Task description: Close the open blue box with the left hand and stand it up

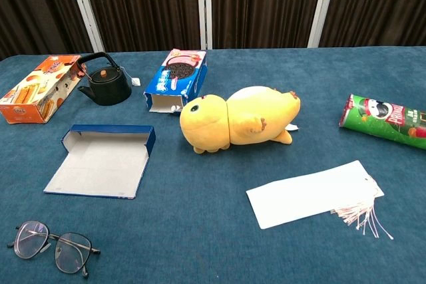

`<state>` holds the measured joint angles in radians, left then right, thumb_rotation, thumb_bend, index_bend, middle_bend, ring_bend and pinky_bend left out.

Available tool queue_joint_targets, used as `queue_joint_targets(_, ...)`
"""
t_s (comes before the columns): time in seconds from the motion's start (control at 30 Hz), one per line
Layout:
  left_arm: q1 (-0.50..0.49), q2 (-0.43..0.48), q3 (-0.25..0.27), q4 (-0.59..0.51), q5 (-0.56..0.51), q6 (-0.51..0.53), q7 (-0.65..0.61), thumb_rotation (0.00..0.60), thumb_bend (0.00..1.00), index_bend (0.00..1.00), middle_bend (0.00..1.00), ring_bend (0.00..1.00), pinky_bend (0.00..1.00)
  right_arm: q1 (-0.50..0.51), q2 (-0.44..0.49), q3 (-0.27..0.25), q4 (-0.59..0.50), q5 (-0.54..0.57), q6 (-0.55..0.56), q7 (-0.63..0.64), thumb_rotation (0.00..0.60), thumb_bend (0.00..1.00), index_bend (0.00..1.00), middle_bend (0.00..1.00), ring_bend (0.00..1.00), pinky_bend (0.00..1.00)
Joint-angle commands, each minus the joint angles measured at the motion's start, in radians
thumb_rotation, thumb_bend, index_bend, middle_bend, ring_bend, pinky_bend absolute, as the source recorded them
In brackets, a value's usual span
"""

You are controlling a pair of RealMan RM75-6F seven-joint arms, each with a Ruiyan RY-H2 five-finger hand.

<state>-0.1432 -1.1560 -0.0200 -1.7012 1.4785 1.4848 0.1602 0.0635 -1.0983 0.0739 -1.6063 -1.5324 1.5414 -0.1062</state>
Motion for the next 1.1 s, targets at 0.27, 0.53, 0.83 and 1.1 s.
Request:
queue_joint_targets(0.27,-0.007,0.002,0.041,-0.017,0.043,-0.056,-0.018,0.6,0.0,0.0,0.0,0.0,0.0,0.003,-0.003,-0.002,-0.009,-0.003,-0.007,-0.007,0.6,0.0,0.0,0.0,0.0,0.0)
queue_joint_targets(0.53,-0.079,-0.026,0.1,-0.095,0.06,-0.253,0.045,0.6,0.15,0.29,0.0,0.0,0.0,0.004,-0.001,0.003,-0.006,0.006,-0.01,0.0,0.6,0.0,0.0,0.0,0.0,0.0)
queue_joint_targets(0.83,-0.132,-0.19,0.101,-0.067,0.007,-0.379,0.248,0.6,0.34,0.45,0.0,0.0,0.0,0.009,-0.001,0.004,0.009,0.017,-0.026,0.015,0.6,0.0,0.0,0.0,0.0,0.0)
queue_joint_targets(1.1,-0.145,-0.276,0.102,-0.02,-0.042,-0.407,0.32,0.6,0.35,0.46,0.0,0.0,0.0,0.007,0.007,0.01,0.009,0.024,-0.023,0.04,0.6,0.0,0.0,0.0,0.0,0.0)
